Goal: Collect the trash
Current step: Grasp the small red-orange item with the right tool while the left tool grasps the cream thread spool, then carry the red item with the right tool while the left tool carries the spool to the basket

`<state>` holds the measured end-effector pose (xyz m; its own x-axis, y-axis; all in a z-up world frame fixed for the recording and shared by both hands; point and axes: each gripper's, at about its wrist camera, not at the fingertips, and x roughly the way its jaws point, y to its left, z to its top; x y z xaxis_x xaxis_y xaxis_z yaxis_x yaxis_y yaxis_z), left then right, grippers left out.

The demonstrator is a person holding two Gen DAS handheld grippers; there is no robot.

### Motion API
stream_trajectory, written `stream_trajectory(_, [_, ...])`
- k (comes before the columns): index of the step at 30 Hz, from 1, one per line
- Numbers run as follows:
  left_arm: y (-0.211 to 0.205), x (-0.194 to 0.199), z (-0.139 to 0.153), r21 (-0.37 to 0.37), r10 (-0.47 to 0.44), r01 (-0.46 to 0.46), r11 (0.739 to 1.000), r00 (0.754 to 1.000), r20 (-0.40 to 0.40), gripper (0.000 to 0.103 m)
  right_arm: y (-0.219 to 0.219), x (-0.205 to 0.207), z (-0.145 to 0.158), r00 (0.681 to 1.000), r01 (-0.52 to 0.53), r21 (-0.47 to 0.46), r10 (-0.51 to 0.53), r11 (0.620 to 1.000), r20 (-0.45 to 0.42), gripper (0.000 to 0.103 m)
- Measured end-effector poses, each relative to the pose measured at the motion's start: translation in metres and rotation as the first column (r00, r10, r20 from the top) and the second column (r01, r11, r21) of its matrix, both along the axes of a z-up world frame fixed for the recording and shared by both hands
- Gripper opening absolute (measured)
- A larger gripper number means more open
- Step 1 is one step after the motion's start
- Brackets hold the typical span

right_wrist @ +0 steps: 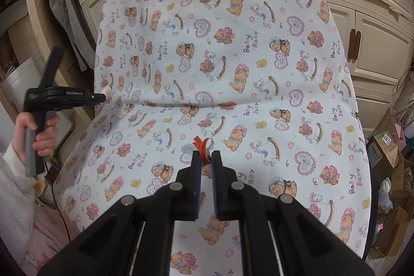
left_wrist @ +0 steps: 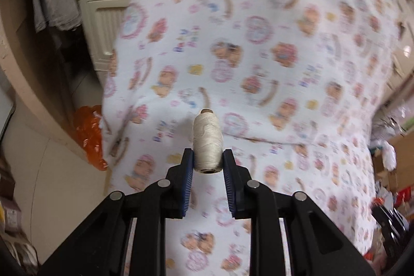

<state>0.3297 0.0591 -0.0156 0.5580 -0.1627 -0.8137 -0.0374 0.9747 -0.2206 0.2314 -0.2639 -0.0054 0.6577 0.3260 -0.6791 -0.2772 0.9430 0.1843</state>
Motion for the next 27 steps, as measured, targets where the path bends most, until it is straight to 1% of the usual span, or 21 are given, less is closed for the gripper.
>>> stream_trajectory(1, [-0.003, 0.001, 0.001, 0.004, -0.011, 0.011, 1.000, 1.000, 0.002, 0.021, 0.000, 0.000, 0.000, 1.000, 0.002, 0.000, -0.002, 1.000, 0.001, 0.007])
stream_trajectory(4, [-0.013, -0.008, 0.003, 0.052, -0.027, 0.026, 0.998, 1.000, 0.013, 0.021, 0.001, 0.000, 0.000, 1.000, 0.003, -0.001, -0.003, 1.000, 0.004, 0.007])
stream_trajectory(6, [-0.018, -0.018, 0.008, 0.066, -0.028, 0.026, 0.997, 0.999, 0.029, 0.021, 0.002, -0.001, 0.002, 1.000, 0.006, -0.001, -0.006, 1.000, 0.010, 0.007])
stream_trajectory(9, [-0.025, -0.032, 0.021, 0.078, -0.026, 0.020, 0.997, 0.997, 0.069, 0.021, 0.004, -0.004, 0.007, 1.000, 0.006, 0.009, -0.007, 1.000, 0.023, 0.007])
stream_trajectory(13, [-0.039, -0.057, 0.046, 0.114, -0.043, 0.028, 0.993, 0.991, 0.127, 0.021, 0.008, -0.011, 0.018, 0.999, 0.020, 0.001, -0.020, 1.000, 0.047, 0.007])
stream_trajectory(16, [-0.049, -0.080, 0.067, 0.121, -0.070, 0.050, 0.991, 0.983, 0.169, 0.021, 0.009, -0.021, 0.035, 0.997, 0.027, 0.017, -0.028, 0.999, 0.072, 0.007])
stream_trajectory(17, [-0.052, -0.091, 0.074, 0.120, -0.077, 0.056, 0.991, 0.980, 0.183, 0.021, 0.010, -0.028, 0.045, 0.996, 0.027, 0.022, -0.029, 0.999, 0.090, 0.007])
stream_trajectory(20, [-0.058, -0.120, 0.093, 0.110, -0.080, 0.057, 0.992, 0.973, 0.218, 0.021, 0.012, -0.047, 0.068, 0.991, 0.023, 0.041, -0.029, 0.999, 0.131, 0.007])
stream_trajectory(22, [-0.062, -0.138, 0.104, 0.090, -0.088, 0.069, 0.994, 0.969, 0.231, 0.021, 0.013, -0.063, 0.083, 0.988, 0.032, 0.066, -0.042, 0.997, 0.151, 0.007])
stream_trajectory(23, [-0.064, -0.149, 0.110, 0.080, -0.093, 0.076, 0.994, 0.967, 0.238, 0.021, 0.011, -0.073, 0.091, 0.987, 0.041, 0.094, -0.055, 0.995, 0.154, 0.007])
stream_trajectory(25, [-0.070, -0.165, 0.117, 0.093, -0.101, 0.081, 0.992, 0.967, 0.235, 0.021, 0.012, -0.091, 0.102, 0.984, 0.057, 0.127, -0.077, 0.990, 0.159, 0.007])
stream_trajectory(26, [-0.074, -0.175, 0.121, 0.105, -0.104, 0.081, 0.991, 0.967, 0.235, 0.021, 0.013, -0.103, 0.108, 0.981, 0.064, 0.134, -0.087, 0.989, 0.174, 0.007])
stream_trajectory(27, [-0.076, -0.184, 0.123, 0.102, -0.104, 0.082, 0.991, 0.964, 0.243, 0.021, 0.015, -0.114, 0.114, 0.976, 0.069, 0.133, -0.094, 0.989, 0.194, 0.007])
